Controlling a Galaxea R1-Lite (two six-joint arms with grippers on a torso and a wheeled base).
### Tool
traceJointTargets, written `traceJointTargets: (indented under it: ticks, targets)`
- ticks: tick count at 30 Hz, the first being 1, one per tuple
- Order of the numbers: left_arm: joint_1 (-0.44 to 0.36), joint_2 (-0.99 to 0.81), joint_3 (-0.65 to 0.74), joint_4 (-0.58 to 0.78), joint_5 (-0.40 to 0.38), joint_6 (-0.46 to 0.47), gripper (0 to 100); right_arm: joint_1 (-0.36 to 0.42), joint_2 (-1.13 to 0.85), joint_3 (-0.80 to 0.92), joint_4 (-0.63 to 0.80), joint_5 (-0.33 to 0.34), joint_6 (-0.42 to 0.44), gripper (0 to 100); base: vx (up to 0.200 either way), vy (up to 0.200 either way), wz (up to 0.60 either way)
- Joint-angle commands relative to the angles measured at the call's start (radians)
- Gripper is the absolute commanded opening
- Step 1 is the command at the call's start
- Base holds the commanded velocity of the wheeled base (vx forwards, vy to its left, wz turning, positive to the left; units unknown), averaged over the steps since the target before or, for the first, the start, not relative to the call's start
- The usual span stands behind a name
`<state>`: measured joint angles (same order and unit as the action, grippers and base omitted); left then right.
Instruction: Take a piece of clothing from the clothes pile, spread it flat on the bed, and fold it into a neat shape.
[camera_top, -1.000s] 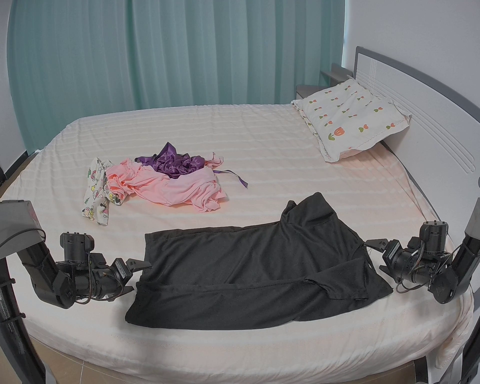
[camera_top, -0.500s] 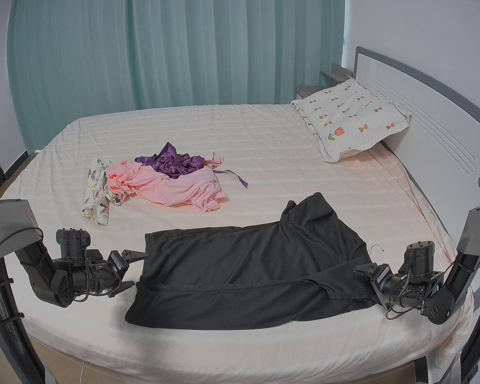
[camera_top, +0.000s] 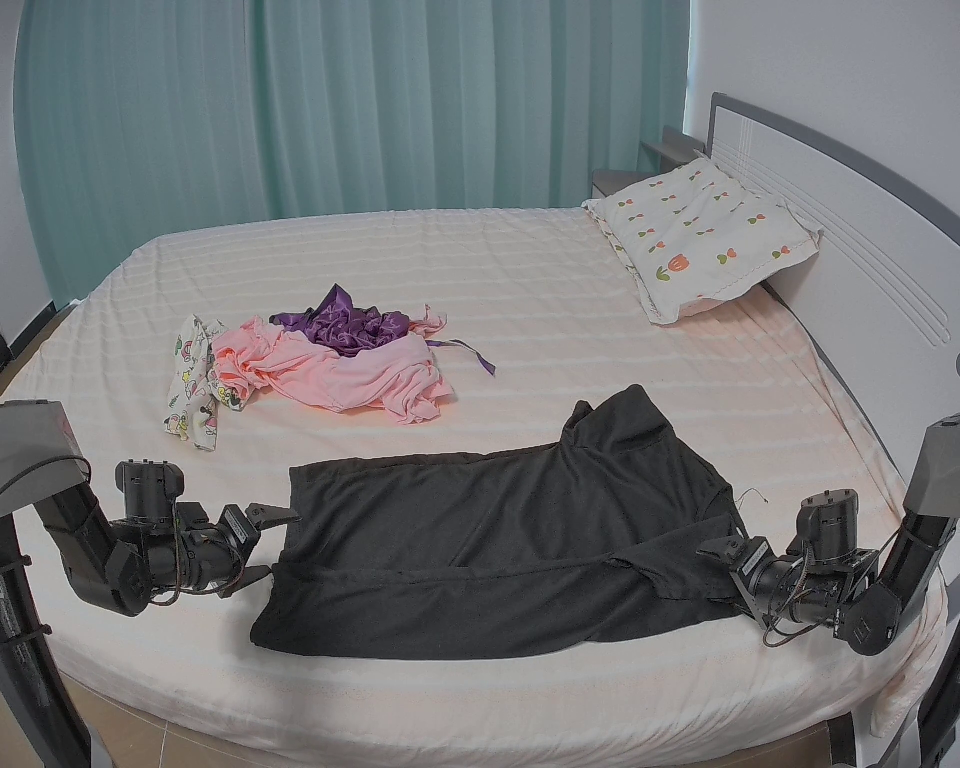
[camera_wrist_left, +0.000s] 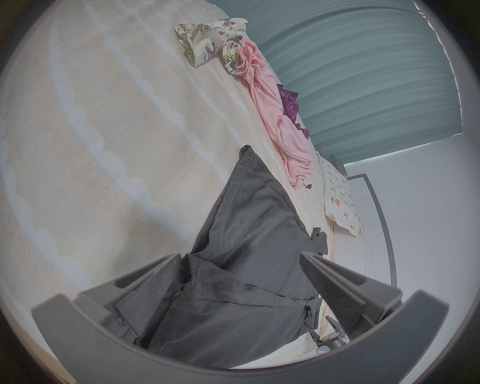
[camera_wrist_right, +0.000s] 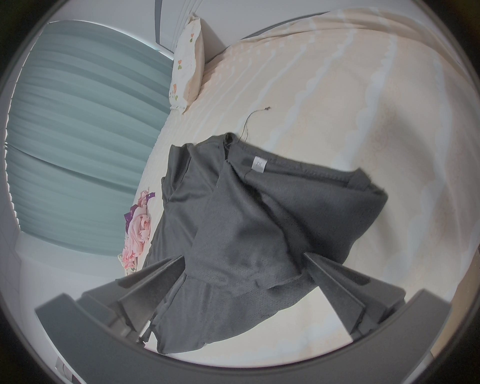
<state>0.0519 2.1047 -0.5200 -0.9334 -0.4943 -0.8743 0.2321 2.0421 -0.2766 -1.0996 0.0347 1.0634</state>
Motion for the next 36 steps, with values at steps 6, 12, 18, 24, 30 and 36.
traceJointTargets:
  ticks: [6, 12, 18, 24, 30, 36]
  targets:
    - [0.000, 0.008, -0.002, -0.001, 0.000, 0.003, 100, 0.035, 0.003, 0.011, 0.010, -0.024, 0.001, 0, 0.000, 0.000, 0.00]
    - [0.000, 0.011, -0.002, -0.001, 0.000, 0.003, 100, 0.035, -0.010, 0.013, 0.014, -0.055, -0.002, 0, 0.000, 0.000, 0.00]
    - [0.000, 0.009, -0.002, -0.001, 0.005, 0.003, 100, 0.038, -0.053, 0.017, 0.026, -0.056, -0.008, 0, 0.000, 0.000, 0.00]
    - [0.000, 0.011, -0.002, -0.001, 0.010, 0.004, 100, 0.056, -0.174, -0.042, 0.159, -0.047, -0.014, 0, 0.000, 0.000, 0.00]
    - [0.000, 0.011, -0.002, -0.001, 0.010, 0.004, 100, 0.056, -0.292, -0.268, 0.517, 0.002, -0.016, 0, 0.000, 0.000, 0.00]
    - [0.000, 0.011, -0.003, -0.001, 0.010, 0.004, 100, 0.047, -0.307, -0.404, 0.679, 0.036, -0.031, 0, 0.000, 0.000, 0.00]
